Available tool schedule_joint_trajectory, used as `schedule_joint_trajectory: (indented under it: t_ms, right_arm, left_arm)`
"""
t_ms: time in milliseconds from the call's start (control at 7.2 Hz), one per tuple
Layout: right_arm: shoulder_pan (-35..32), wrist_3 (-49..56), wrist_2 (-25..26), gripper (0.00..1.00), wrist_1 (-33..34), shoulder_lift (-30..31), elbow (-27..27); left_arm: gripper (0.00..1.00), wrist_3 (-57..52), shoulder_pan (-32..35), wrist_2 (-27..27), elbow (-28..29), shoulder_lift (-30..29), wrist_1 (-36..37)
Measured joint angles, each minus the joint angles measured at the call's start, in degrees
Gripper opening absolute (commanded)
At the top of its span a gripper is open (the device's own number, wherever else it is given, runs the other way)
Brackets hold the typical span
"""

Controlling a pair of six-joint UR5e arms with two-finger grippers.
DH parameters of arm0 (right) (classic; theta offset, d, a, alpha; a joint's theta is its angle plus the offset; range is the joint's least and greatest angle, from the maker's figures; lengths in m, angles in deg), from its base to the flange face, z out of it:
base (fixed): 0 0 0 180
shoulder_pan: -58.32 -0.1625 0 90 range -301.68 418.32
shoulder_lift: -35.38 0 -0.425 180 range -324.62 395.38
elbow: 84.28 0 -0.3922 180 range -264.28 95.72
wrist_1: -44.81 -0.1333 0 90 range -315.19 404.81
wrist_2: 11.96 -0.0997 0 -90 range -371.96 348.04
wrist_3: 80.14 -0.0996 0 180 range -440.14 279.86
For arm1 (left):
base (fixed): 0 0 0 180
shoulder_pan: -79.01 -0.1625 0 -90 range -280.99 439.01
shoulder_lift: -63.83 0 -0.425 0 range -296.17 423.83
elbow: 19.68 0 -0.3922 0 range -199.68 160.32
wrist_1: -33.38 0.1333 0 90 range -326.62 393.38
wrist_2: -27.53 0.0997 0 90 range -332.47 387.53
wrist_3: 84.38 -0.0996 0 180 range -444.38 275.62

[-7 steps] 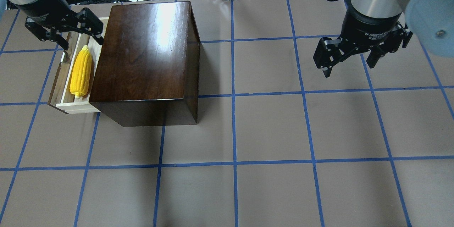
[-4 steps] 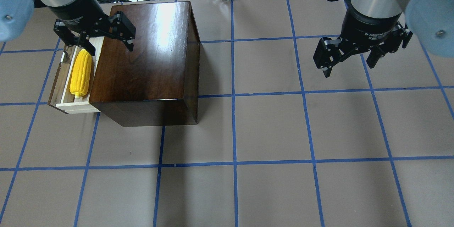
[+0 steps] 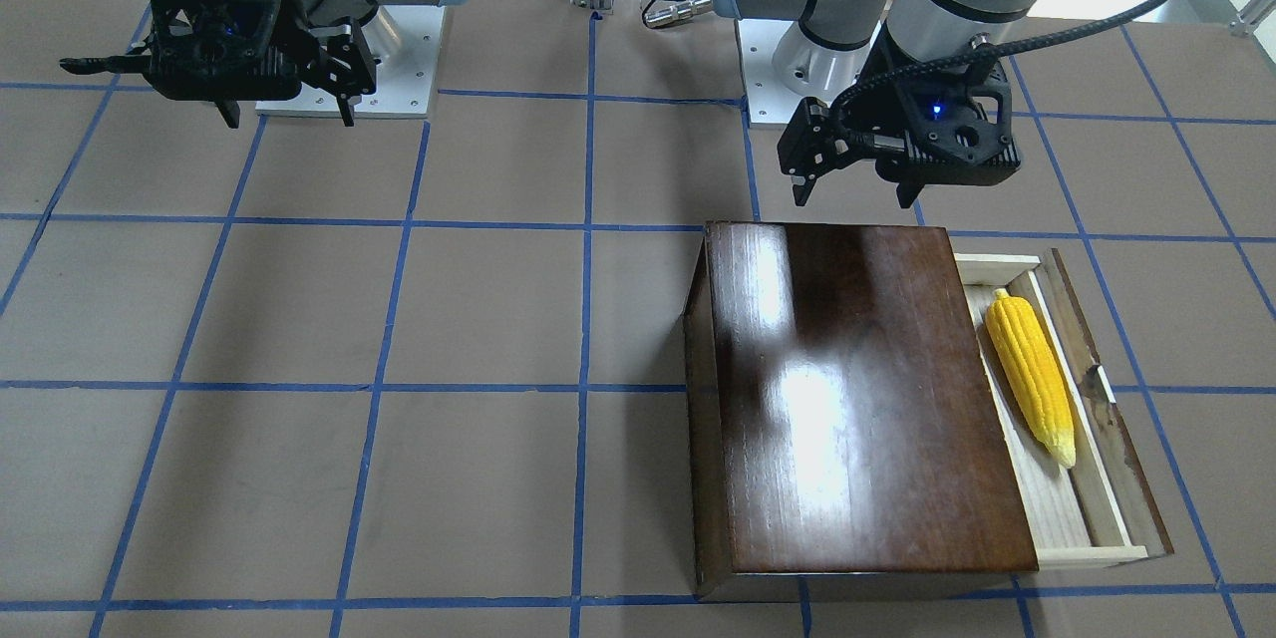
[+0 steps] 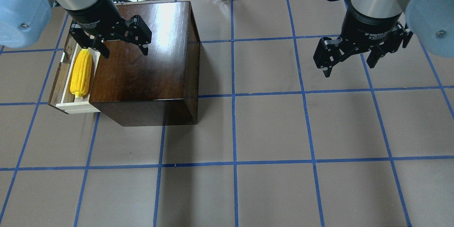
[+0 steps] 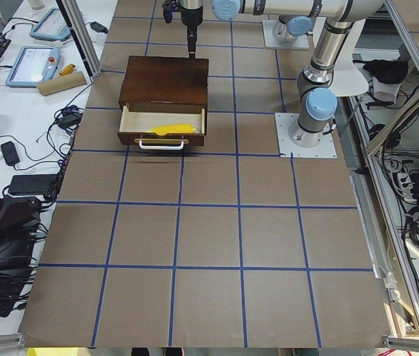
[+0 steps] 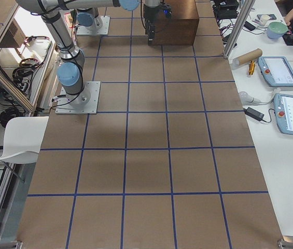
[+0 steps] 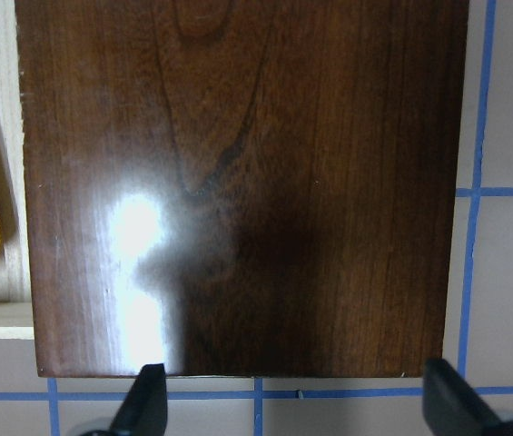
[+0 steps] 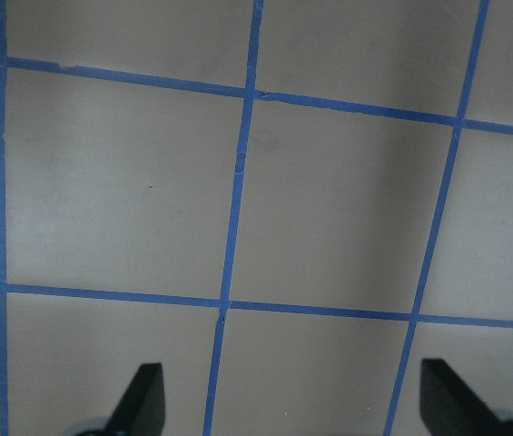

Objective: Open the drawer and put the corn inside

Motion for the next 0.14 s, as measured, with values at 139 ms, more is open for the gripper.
schedule_joint_trajectory:
  t_ms: [139]
  right_arm:
    - [0.0,0.0,0.04,1.0,0.0,-0.01,0.0]
  left_arm:
    - [1.0,0.01,0.0,0.02,0.0,0.09,0.0]
